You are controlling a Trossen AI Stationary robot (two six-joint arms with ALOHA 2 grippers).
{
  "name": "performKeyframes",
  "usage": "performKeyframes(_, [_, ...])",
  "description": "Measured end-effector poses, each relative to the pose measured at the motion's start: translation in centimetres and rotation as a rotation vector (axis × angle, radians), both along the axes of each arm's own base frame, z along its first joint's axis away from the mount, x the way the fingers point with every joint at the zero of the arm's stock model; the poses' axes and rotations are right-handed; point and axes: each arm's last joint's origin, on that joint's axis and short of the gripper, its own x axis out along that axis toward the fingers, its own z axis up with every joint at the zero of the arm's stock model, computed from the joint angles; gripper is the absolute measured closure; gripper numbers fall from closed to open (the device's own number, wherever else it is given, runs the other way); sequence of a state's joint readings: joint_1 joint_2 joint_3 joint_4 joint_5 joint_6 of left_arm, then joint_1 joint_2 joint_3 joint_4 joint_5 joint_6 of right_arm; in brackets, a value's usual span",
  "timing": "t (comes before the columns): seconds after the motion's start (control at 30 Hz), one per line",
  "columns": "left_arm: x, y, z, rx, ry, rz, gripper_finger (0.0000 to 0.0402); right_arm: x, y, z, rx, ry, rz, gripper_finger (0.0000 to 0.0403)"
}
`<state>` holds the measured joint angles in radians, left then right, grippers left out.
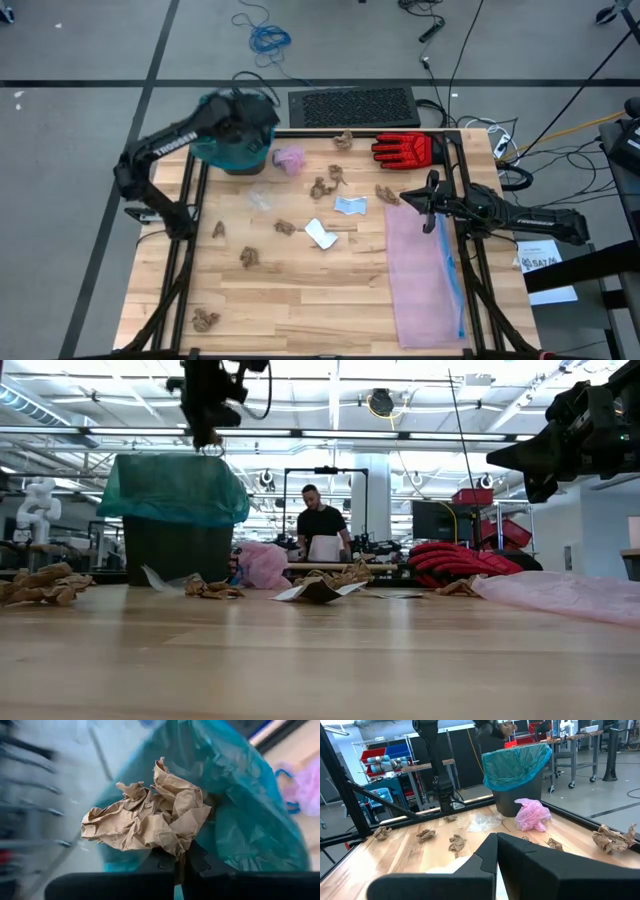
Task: Place trash/remove bag and relplace
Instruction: Put the brown napkin into the trash bin, then put the transparent plastic into the trash bin
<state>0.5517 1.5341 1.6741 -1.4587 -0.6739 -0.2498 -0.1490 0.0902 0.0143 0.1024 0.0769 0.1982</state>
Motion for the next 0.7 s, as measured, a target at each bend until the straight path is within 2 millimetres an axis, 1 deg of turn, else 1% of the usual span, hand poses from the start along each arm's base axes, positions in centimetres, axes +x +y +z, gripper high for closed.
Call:
performKeyframes(0.1, [-1.0, 2.0, -0.1, -0.1, -0.073, -0.002, 0.0396, 0.0, 0.0, 0.0, 0.0, 0.0, 0.0, 0.0403])
performKeyframes(0.23, [-1.8, 3.6, -0.1, -0.122, -0.092, -0.025, 0.036, 0.0, 0.0, 0.0, 0.0, 0.0, 0.0, 0.0403])
performKeyframes(0.53, [-1.7, 4.0, -0.1, -0.115, -0.072, -0.077, 0.0246, 0.0, 0.0, 0.0, -0.001, -0.004, 0.0, 0.0403])
performKeyframes(0.63, [-1.7, 4.0, -0.1, -0.116, -0.057, -0.099, 0.0218, 0.0, 0.0, 0.1, -0.021, -0.008, -0.004, 0.0403])
performKeyframes(0.7, [-1.7, 3.9, -0.1, -0.121, -0.045, -0.114, 0.0209, 0.0, 0.0, 0.3, -0.03, -0.022, -0.001, 0.0403])
